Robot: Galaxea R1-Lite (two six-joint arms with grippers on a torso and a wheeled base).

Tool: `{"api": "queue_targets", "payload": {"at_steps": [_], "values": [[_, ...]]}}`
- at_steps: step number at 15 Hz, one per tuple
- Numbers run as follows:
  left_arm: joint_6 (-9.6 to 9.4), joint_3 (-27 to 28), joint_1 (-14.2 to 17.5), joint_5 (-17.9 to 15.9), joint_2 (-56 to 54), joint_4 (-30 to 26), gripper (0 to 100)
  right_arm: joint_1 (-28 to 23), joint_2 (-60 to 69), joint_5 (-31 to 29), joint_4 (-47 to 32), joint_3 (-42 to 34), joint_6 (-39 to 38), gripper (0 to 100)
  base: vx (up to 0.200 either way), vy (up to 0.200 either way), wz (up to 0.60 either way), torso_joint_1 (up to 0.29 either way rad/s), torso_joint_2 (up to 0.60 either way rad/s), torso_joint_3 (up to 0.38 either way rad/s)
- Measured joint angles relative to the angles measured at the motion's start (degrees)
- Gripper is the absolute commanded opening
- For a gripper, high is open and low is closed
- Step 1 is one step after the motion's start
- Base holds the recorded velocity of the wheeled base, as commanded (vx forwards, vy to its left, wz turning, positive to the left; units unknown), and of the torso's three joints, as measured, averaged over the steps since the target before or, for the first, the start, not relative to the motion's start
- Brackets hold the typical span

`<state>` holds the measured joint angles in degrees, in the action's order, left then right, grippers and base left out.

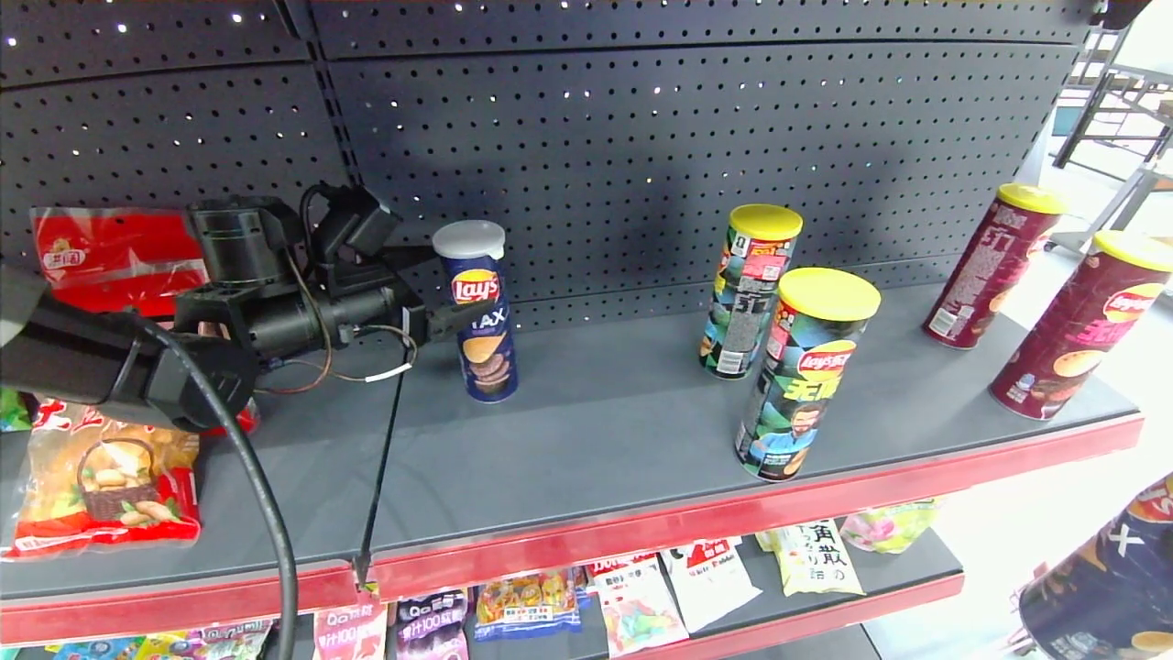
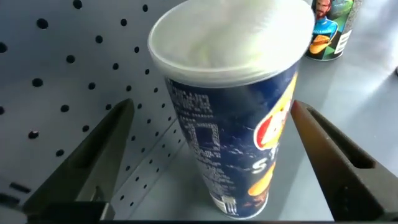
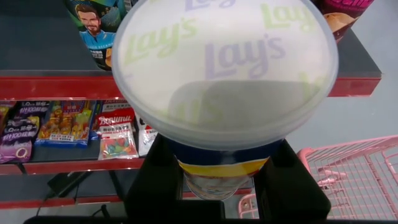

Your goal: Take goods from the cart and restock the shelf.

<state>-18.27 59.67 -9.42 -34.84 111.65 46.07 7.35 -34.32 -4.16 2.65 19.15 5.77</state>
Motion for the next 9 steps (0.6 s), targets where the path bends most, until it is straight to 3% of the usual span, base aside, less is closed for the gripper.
{"api": "queue_targets", "payload": {"at_steps": [9], "values": [[0.07, 5.0, -0.9, -1.1, 3.8, 0.0, 100, 0.0, -0.6, 0.0, 0.0, 0.1, 0.0, 0, 0.000, 0.000, 0.00, 0.000, 0.00, 0.000]]}}
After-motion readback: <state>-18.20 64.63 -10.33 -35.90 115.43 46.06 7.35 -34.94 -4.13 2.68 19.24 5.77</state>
